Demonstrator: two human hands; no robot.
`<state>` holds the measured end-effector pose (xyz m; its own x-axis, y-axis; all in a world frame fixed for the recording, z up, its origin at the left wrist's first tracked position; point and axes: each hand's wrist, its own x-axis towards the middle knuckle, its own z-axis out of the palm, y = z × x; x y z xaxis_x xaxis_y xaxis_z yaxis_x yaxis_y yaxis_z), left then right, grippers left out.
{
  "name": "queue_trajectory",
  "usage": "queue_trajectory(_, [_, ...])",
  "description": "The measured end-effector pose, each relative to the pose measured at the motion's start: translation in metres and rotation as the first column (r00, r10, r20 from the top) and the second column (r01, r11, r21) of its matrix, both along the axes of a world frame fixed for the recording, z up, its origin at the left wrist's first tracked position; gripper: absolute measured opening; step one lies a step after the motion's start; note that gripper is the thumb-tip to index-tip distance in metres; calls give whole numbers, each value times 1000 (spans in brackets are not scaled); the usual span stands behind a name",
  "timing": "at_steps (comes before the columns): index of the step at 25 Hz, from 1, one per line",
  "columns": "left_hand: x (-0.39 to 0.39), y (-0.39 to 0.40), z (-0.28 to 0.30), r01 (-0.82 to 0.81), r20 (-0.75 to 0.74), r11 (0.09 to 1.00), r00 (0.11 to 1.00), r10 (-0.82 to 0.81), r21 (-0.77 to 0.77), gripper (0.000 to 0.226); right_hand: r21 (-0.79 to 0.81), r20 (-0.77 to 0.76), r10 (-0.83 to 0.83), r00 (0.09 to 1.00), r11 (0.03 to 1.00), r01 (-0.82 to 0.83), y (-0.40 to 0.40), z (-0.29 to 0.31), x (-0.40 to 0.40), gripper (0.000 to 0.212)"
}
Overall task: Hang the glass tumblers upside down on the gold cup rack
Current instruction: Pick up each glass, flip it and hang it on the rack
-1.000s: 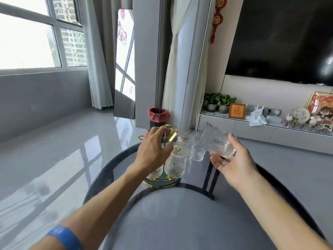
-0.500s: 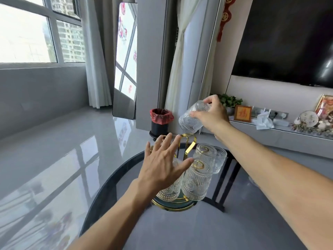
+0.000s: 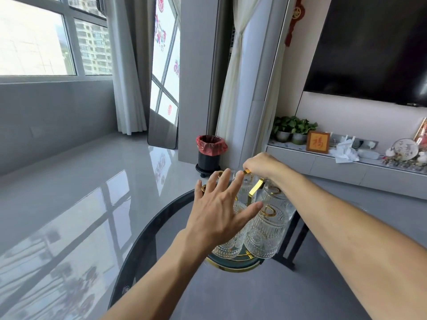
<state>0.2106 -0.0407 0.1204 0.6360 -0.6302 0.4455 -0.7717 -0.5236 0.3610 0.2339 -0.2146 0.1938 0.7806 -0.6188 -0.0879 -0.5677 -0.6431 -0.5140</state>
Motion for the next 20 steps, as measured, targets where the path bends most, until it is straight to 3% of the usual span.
queue_trajectory(3, [-4,0,2,-2,-18,1000,1000,2,-8,84,25,27,41,999,999,-42,-3,0,-15,37])
queue_trajectory(6, [-9,1,7,-13,-51,1000,999,14,21,85,2,162,61,985,998,-63,-3,-3,-41,47])
queue_trajectory(9, [-18,0,18,-42,-92,995,995,50,87,86,-56,286,80,955,996,-67,-10,-12,-84,43])
queue_trajectory(12, [-44,-11,21,-109,29,992,994,107,69,79,-45,343,57,938,998,-44,-34,-30,-138,35])
queue_trajectory(14, [-74,-27,11,-33,188,999,981,35,-15,69,-22,345,26,938,1000,-20,-56,-47,-173,32])
queue_trajectory(16, [-107,-51,-9,120,252,992,961,-110,-24,68,14,336,-26,942,1000,23,-79,-65,-207,25])
queue_trajectory(20, [-148,-106,-59,198,154,962,961,-229,190,72,91,277,-149,949,988,129,-127,-103,-267,25])
